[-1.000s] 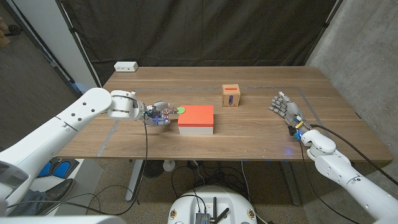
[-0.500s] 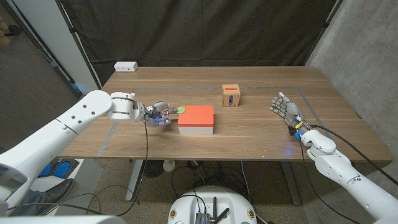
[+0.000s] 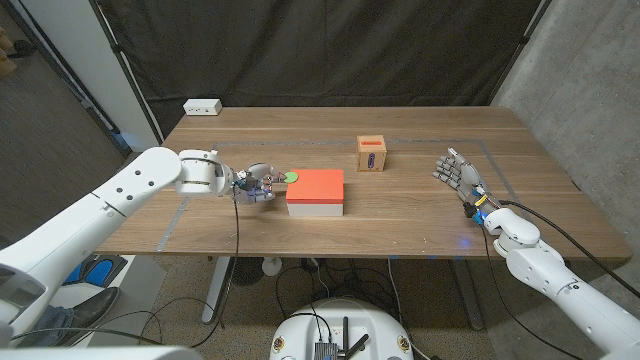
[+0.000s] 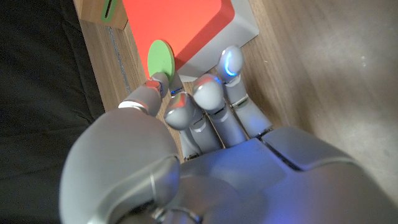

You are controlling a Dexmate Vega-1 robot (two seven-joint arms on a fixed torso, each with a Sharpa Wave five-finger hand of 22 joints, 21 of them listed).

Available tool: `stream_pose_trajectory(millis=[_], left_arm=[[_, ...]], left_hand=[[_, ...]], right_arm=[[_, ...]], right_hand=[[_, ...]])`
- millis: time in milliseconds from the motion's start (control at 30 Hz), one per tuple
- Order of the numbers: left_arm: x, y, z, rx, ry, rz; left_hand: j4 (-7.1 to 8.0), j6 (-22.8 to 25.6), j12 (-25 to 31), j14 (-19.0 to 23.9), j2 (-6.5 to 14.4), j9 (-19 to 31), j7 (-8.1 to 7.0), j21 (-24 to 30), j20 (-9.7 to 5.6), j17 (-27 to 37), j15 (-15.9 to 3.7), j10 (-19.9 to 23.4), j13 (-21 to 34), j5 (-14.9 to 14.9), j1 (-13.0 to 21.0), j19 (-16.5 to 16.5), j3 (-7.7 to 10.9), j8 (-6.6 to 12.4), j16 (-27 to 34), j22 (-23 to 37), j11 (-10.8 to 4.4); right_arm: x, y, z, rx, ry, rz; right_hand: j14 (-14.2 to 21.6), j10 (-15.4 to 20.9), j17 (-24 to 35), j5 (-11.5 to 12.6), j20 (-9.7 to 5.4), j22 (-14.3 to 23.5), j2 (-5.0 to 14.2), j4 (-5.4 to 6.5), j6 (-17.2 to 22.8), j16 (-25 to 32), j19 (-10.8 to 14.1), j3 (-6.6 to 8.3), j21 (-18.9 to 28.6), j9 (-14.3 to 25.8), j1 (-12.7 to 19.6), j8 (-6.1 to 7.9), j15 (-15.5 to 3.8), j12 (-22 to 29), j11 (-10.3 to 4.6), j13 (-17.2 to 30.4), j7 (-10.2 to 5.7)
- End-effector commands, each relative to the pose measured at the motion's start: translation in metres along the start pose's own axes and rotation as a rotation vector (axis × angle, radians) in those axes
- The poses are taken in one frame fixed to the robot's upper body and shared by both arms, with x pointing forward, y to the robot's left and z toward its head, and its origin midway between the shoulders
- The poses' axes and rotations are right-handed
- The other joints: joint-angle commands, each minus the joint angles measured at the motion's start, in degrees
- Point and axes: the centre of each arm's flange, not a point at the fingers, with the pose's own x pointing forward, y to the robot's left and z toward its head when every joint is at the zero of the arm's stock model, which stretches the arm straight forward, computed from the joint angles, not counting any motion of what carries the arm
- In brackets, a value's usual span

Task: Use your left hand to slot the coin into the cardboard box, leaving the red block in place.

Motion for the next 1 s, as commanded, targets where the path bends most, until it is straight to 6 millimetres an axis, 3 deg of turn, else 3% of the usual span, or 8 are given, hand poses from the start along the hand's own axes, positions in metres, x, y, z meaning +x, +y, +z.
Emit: stream_pose_trajectory(millis=[33,300,767,1000], left_arm=[[-0.001,-0.004,-0.001,-0.004,-0.002,0.015],[-0.004,-0.003,0.0,0.001,-0.005,0.042],[-0.01,0.005,-0.005,-0.042,-0.053,0.045],[-0.014,0.007,0.002,-0.044,-0.102,0.038]], left_hand=[[-0.18,1.3,0.6,-0.2,0.4,0.3,0.1,0.6,-3.74,-0.5,-0.06,-0.2,0.2,0.2,0.1,-0.2,0.44,0.35,-0.3,-0.1,0.0],[-0.44,3.3,1.1,0.5,-0.5,0.7,-0.12,1.5,-3.76,-1.2,-0.04,0.0,-0.4,0.2,0.9,-0.3,0.39,0.8,0.1,-0.6,0.36],[-0.33,5.6,1.9,0.5,-0.5,1.1,-0.49,2.8,-3.74,-1.8,0.0,-0.5,-0.2,0.3,3.1,-1.0,0.95,1.53,0.4,-0.9,0.98],[-0.15,5.7,1.8,0.3,-0.4,1.1,-0.46,3.4,-3.7,-2.3,0.0,-0.6,-0.1,0.2,3.4,-1.3,0.93,1.47,0.3,-1.2,1.03]], right_arm=[[-0.002,-0.003,-0.005,0.01,0.004,-0.009],[-0.003,0.0,-0.006,0.013,0.001,-0.006],[-0.005,0.006,-0.002,0.003,-0.001,-0.007],[-0.005,0.008,0.002,0.001,-0.011,-0.016]], right_hand=[[0.6,0.7,0.0,0.2,0.16,0.3,0.32,-0.37,0.4,0.3,0.6,-0.08,-0.2,0.3,0.1,0.18,0.01,0.3,0.1,0.2,0.08],[0.6,0.8,0.0,0.2,0.18,0.3,0.32,-0.36,0.4,0.3,0.7,-0.1,-0.3,0.3,0.0,0.19,-0.06,0.2,0.15,0.2,0.09],[0.6,0.9,-0.1,0.2,0.17,0.3,0.32,-0.35,0.4,0.3,0.9,-0.14,-0.6,0.3,0.0,0.17,-0.1,0.2,0.04,0.3,0.15],[0.6,1.0,-0.1,0.2,0.2,0.3,0.32,-0.35,0.4,0.3,0.9,-0.15,-0.7,0.3,-0.1,0.17,-0.1,0.2,0.09,0.3,0.12]])
